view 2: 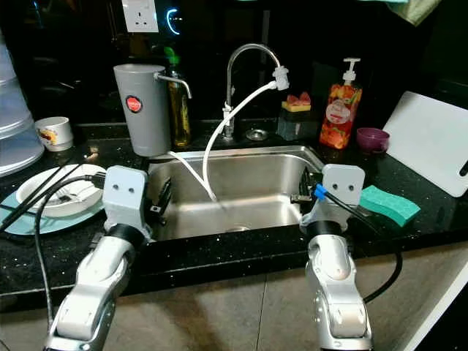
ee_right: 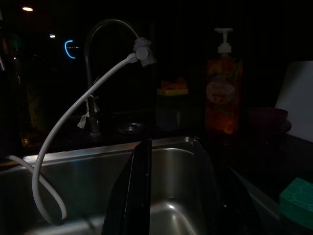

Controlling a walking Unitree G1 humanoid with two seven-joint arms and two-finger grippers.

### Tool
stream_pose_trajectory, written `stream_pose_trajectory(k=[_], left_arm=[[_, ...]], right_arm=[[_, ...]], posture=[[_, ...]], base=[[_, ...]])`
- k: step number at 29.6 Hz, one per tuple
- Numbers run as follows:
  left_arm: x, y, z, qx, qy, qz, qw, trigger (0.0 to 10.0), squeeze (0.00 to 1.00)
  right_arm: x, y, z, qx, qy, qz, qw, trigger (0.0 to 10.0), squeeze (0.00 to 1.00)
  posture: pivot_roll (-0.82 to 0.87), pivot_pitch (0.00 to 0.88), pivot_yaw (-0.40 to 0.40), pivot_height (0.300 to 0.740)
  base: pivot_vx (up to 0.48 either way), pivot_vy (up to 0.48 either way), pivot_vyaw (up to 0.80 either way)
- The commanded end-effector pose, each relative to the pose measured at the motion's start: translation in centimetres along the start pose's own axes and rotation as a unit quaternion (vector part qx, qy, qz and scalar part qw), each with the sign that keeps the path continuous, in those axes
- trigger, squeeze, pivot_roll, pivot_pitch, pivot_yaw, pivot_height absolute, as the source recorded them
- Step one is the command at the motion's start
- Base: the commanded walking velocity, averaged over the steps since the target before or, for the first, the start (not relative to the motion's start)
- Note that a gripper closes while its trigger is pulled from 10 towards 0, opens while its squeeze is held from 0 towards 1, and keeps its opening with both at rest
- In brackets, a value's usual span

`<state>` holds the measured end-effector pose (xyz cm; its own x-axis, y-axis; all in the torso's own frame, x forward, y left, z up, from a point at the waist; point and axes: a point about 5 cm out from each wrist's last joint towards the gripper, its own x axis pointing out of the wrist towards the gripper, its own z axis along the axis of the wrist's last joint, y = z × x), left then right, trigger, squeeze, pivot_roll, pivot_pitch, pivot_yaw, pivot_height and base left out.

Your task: Kitchen organization

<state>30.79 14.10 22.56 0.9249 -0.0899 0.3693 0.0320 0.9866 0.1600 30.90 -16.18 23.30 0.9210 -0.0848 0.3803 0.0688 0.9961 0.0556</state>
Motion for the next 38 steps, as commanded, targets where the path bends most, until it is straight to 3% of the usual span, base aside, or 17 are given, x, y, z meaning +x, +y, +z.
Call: stream_pose_trajectory(k=[1, 4, 12, 23, 25, 27, 28, 29, 31, 36, 38], left_arm=[[0.2, 0.0, -0.1, 0.002, 0.007, 0.002, 1.0, 10.0, 0.0], [0.2, 0.0, -0.1, 0.002, 0.007, 0.002, 1.0, 10.0, 0.0], [0.9, 2.0, -0.5, 0.022, 0.029, 0.041, 0.998, 10.0, 0.0], [1.4, 2.9, -1.0, 0.047, 0.068, 0.064, 0.995, 10.0, 0.0], [1.7, 4.0, -0.9, 0.024, 0.074, 0.092, 0.993, 10.0, 0.0], [1.7, 4.0, -0.9, 0.024, 0.074, 0.092, 0.993, 10.0, 0.0], [2.0, 5.3, -0.8, -0.011, 0.081, 0.126, 0.989, 10.0, 0.0], [2.0, 5.3, -0.8, -0.011, 0.081, 0.126, 0.989, 10.0, 0.0], [2.1, 6.7, -0.8, -0.032, 0.089, 0.159, 0.983, 10.0, 0.0], [1.9, 8.0, -1.1, -0.017, 0.106, 0.179, 0.978, 10.0, 0.0], [2.0, 8.4, -1.2, 0.024, 0.112, 0.167, 0.979, 10.0, 0.0]], right_arm=[[0.2, 0.0, 0.0, -0.002, 0.001, 0.0, 1.0, 10.0, 0.0], [0.2, 0.0, 0.0, -0.002, 0.001, 0.0, 1.0, 10.0, 0.0], [0.3, 0.1, 0.2, -0.002, -0.002, 0.0, 1.0, 10.0, 0.0], [0.2, -0.1, 0.1, -0.001, 0.001, -0.001, 1.0, 10.0, 0.0], [0.2, 0.0, 0.1, 0.0, 0.002, 0.001, 1.0, 10.0, 0.0], [0.2, 0.0, 0.1, 0.0, 0.002, 0.001, 1.0, 10.0, 0.0], [0.3, 0.2, 0.1, 0.002, 0.003, 0.004, 1.0, 10.0, 0.0], [0.3, 0.2, 0.1, 0.002, 0.003, 0.004, 1.0, 10.0, 0.0], [0.3, 0.5, 0.0, 0.005, 0.004, 0.008, 1.0, 10.0, 0.0], [0.3, 0.8, -0.1, 0.009, 0.006, 0.013, 1.0, 10.0, 0.0], [0.2, 1.1, -0.1, 0.011, 0.007, 0.017, 1.0, 10.0, 0.0]], posture=[[0.04, 0.0, -0.058, 0.74], [0.04, 0.0, -0.058, 0.74], [0.03, 0.0, -0.053, 0.74], [0.03, 0.003, -0.06, 0.74], [0.04, 0.004, -0.062, 0.74], [0.04, 0.004, -0.062, 0.74], [0.04, 0.005, -0.063, 0.74], [0.04, 0.005, -0.063, 0.74], [0.04, 0.004, -0.064, 0.74], [0.04, 0.004, -0.064, 0.74], [0.04, 0.005, -0.067, 0.74]], base=[[0.0, 0.0, 0.0], [0.0, 0.0, 0.0], [0.0, 0.0, 0.0], [0.0, 0.0, 0.0], [0.0, 0.0, 0.0], [0.0, 0.0, 0.0], [0.0, 0.0, 0.0], [0.0, 0.0, 0.0], [0.0, 0.0, 0.0], [0.0, 0.0, 0.0], [0.0, 0.0, 0.0]])
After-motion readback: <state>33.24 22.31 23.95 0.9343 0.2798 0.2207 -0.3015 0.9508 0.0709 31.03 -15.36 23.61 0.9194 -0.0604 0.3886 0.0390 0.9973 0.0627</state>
